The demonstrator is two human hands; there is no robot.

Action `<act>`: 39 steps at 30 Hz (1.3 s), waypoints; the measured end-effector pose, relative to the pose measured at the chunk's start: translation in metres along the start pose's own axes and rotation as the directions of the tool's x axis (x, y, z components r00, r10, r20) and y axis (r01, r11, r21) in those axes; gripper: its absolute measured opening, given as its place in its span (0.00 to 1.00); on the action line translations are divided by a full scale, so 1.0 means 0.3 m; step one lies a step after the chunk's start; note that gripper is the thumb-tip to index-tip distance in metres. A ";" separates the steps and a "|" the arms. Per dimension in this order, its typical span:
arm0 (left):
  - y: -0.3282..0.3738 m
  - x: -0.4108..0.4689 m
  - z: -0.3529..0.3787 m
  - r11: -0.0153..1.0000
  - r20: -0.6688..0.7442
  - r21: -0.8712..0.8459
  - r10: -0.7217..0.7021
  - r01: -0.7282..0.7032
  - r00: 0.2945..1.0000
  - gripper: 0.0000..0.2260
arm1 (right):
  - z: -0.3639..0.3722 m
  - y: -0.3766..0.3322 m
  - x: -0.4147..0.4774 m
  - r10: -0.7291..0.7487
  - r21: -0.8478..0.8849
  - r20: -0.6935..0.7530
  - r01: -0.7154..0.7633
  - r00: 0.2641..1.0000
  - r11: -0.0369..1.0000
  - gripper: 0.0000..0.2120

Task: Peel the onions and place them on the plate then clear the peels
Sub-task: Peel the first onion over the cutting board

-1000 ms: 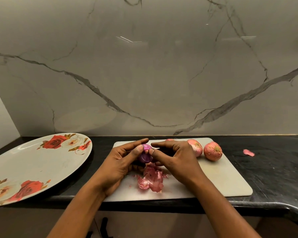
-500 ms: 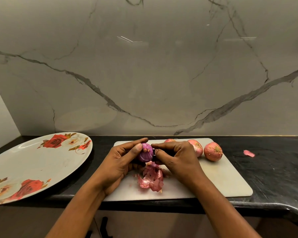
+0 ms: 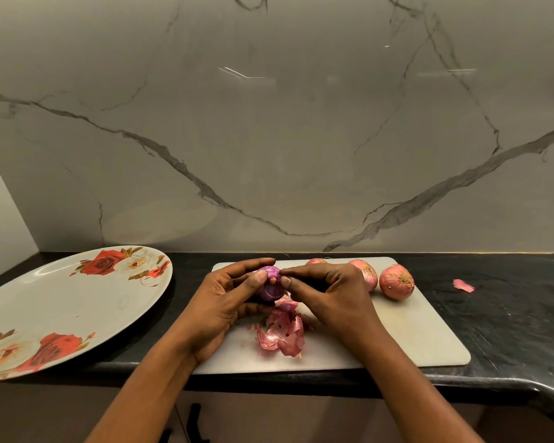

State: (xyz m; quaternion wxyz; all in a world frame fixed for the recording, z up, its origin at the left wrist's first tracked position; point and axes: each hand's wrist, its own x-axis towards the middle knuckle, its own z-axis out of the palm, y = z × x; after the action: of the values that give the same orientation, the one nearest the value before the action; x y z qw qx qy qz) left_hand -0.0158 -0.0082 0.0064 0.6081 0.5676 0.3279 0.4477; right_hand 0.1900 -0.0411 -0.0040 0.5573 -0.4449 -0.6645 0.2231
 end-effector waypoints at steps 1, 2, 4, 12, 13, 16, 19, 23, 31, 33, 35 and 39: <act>0.001 0.000 0.002 1.000 -0.001 0.004 -0.002 0.002 1.000 0.16 | 0.001 0.003 -0.001 -0.007 -0.028 -0.011 0.007 1.000 1.000 0.09; 0.002 -0.001 0.004 1.000 -0.004 0.008 -0.001 0.001 1.000 0.17 | 0.002 0.006 -0.002 -0.018 -0.072 -0.020 0.016 1.000 0.997 0.08; 0.005 -0.003 0.007 1.000 -0.014 0.021 0.004 -0.003 1.000 0.18 | 0.006 0.007 -0.005 -0.042 -0.162 -0.027 0.037 0.999 0.986 0.07; 0.009 -0.007 0.008 0.998 0.005 -0.060 -0.005 0.005 1.000 0.18 | 0.014 0.013 0.004 0.005 -0.207 -0.073 -0.020 0.997 0.978 0.05; 0.010 -0.006 0.008 0.998 0.006 -0.068 -0.006 0.006 1.000 0.17 | 0.013 0.015 0.006 0.020 -0.187 -0.083 -0.035 0.996 0.982 0.05; 0.009 -0.006 0.000 0.996 0.020 -0.091 -0.006 0.008 1.000 0.18 | 0.014 0.029 0.012 0.079 -0.131 -0.114 -0.093 0.990 0.987 0.05; 0.010 -0.006 -0.007 0.991 0.015 -0.132 -0.027 0.029 1.000 0.17 | 0.013 0.038 0.015 0.136 -0.103 -0.138 -0.151 0.981 0.983 0.05; 0.007 -0.002 -0.023 0.976 0.005 -0.211 -0.054 0.054 0.999 0.16 | 0.009 0.037 0.013 0.166 -0.076 -0.160 -0.180 0.973 0.981 0.07; 0.001 0.003 -0.026 0.974 -0.030 -0.215 -0.081 0.072 0.996 0.19 | 0.004 0.022 0.001 0.104 -0.173 -0.145 -0.129 0.984 0.976 0.10; 0.001 0.004 -0.022 0.985 -0.046 -0.161 -0.071 0.063 0.996 0.16 | 0.003 0.011 0.001 0.103 -0.148 -0.125 -0.122 0.987 0.981 0.11; 0.001 0.001 -0.015 0.995 -0.037 -0.086 -0.054 0.050 0.998 0.15 | 0.004 0.004 0.000 0.094 -0.117 -0.114 -0.107 0.989 0.987 0.10; 0.006 -0.012 0.008 1.000 0.007 0.005 -0.003 0.003 1.000 0.15 | 0.008 -0.013 -0.006 0.105 -0.029 -0.058 -0.107 0.993 0.994 0.13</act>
State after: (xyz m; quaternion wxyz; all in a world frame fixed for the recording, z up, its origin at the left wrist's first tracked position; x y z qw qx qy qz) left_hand -0.0152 -0.0126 0.0082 0.6087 0.5701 0.3276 0.4439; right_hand 0.1866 -0.0441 -0.0027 0.5560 -0.4944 -0.6275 0.2294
